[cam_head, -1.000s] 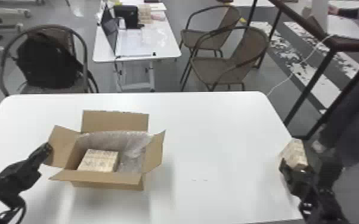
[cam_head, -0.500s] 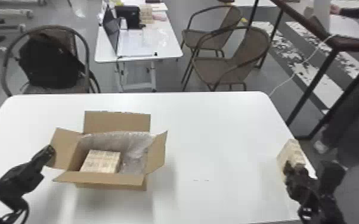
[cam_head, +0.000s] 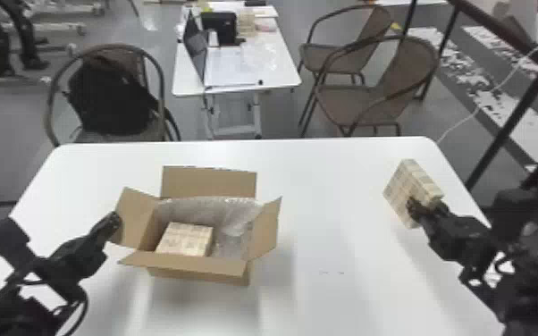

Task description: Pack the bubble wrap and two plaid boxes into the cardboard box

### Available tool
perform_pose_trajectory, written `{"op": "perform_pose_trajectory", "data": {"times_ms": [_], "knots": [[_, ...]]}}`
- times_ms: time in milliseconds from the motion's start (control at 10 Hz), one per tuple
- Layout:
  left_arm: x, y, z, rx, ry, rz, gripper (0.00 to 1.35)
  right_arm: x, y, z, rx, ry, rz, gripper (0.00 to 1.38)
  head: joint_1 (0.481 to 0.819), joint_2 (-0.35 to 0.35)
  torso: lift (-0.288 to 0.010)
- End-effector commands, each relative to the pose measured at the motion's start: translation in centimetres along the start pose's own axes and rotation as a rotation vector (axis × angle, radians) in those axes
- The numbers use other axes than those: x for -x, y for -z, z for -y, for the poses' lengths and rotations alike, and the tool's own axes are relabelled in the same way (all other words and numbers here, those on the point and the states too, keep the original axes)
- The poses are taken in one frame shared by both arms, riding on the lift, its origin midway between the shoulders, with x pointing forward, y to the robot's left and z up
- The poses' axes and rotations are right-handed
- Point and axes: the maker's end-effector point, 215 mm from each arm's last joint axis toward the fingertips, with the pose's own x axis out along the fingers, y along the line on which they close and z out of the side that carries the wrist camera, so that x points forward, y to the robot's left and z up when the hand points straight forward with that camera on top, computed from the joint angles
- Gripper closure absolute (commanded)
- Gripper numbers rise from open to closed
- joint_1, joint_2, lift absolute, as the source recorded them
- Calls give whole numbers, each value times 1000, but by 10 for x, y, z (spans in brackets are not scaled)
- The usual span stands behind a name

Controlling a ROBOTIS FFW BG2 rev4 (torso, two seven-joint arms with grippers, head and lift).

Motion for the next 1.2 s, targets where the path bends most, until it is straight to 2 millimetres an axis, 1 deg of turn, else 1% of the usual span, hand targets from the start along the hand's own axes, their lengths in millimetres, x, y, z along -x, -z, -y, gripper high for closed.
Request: {"op": "perform_pose_trajectory", "data": {"times_ms": [0, 100, 200, 300, 400, 500, 600, 700, 800, 900, 1000, 1100], "knots": [[-3, -4, 2, -9, 5, 2, 1219, -34, -36, -52, 7, -171, -11, 921, 695, 66, -48], [-4, -3, 2, -9, 5, -1, 1219, -50, -48, -96, 17, -311, -39, 921, 695, 114, -48], [-3, -2, 2, -7, 4, -1, 1219, -63, -59, -138, 42, -442, -50, 921, 695, 140, -48], [-3, 1, 2, -4, 4, -4, 1219, -71, -64, -180, 61, -564, -68, 921, 695, 183, -48], [-3, 2, 3, -5, 3, -6, 1219, -78, -64, -214, 74, -657, -89, 921, 695, 231, -48], [-4, 0, 3, -5, 4, -5, 1219, -81, -59, -244, 68, -742, -111, 921, 695, 269, -48], [-5, 1, 4, -6, 5, -6, 1219, -83, -51, -270, 80, -824, -144, 921, 695, 288, -48], [-5, 2, 4, -6, 4, -8, 1219, -83, -36, -291, 74, -902, -187, 921, 695, 320, -48], [-5, 2, 4, -8, 5, -11, 1219, -81, -14, -309, 57, -980, -243, 921, 695, 349, -48], [-8, 2, 6, -12, 10, -13, 1219, -78, 9, -323, 33, -1045, -311, 889, 695, 350, -48], [-12, 2, 9, -11, 16, -15, 1219, -78, 25, -326, 7, -1065, -349, 555, 695, 350, -48], [-12, 1, 10, -12, 19, -13, 1219, -79, 28, -324, -23, -1061, -348, 173, 695, 350, -48]]}}
